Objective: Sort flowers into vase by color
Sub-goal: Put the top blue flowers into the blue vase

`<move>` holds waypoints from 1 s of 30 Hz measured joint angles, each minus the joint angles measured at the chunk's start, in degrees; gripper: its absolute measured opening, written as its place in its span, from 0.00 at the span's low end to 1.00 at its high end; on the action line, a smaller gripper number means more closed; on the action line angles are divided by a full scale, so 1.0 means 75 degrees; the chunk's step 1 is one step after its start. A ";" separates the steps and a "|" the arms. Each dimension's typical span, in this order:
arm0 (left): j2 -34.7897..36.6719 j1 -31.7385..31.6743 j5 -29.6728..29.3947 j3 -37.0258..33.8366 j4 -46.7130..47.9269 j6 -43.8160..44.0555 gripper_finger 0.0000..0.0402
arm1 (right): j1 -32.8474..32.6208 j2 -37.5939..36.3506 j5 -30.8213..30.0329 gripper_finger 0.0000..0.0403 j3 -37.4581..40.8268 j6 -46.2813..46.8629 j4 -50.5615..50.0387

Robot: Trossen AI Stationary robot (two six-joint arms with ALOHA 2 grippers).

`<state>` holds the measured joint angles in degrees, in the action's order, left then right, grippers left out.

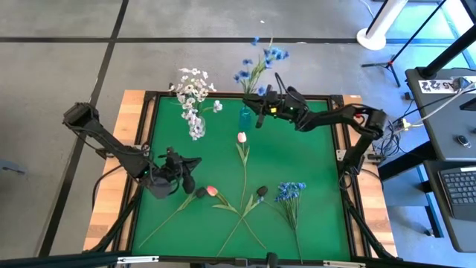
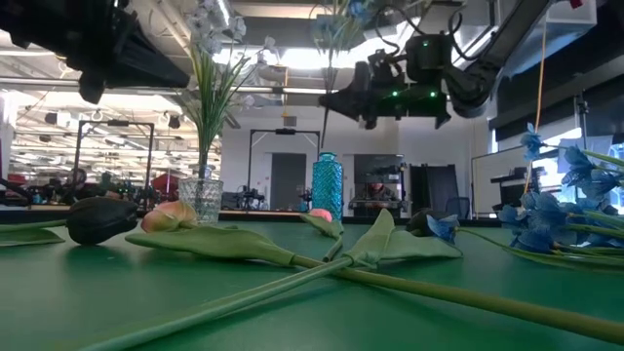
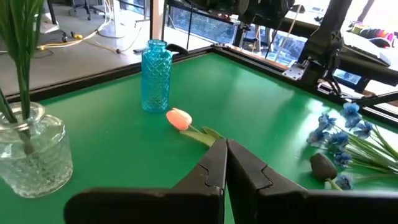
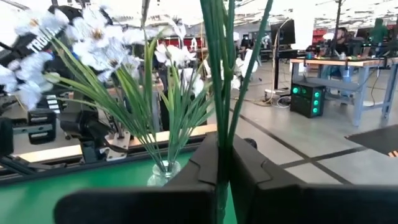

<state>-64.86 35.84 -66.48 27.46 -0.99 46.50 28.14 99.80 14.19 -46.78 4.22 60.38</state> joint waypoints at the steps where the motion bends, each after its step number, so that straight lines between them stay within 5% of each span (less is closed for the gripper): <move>1: 0.0000 -0.0011 0.0009 0.0000 -0.0024 0.0002 0.00 | 0.0003 0.0044 -0.0017 0.03 -0.0028 -0.0027 -0.0030; 17: 0.0000 -0.0012 0.0020 0.0000 -0.0024 -0.0015 0.00 | 0.0067 0.0086 -0.0550 0.05 -0.0059 -0.0668 -0.0827; 30: -0.0002 -0.0010 0.0122 0.0000 -0.0021 -0.0010 0.00 | 0.0052 0.0031 -0.0550 0.38 -0.0059 -0.0806 -0.1754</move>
<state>-64.87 35.76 -65.57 27.46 -1.15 46.43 28.53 100.03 10.07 -47.22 -1.83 47.23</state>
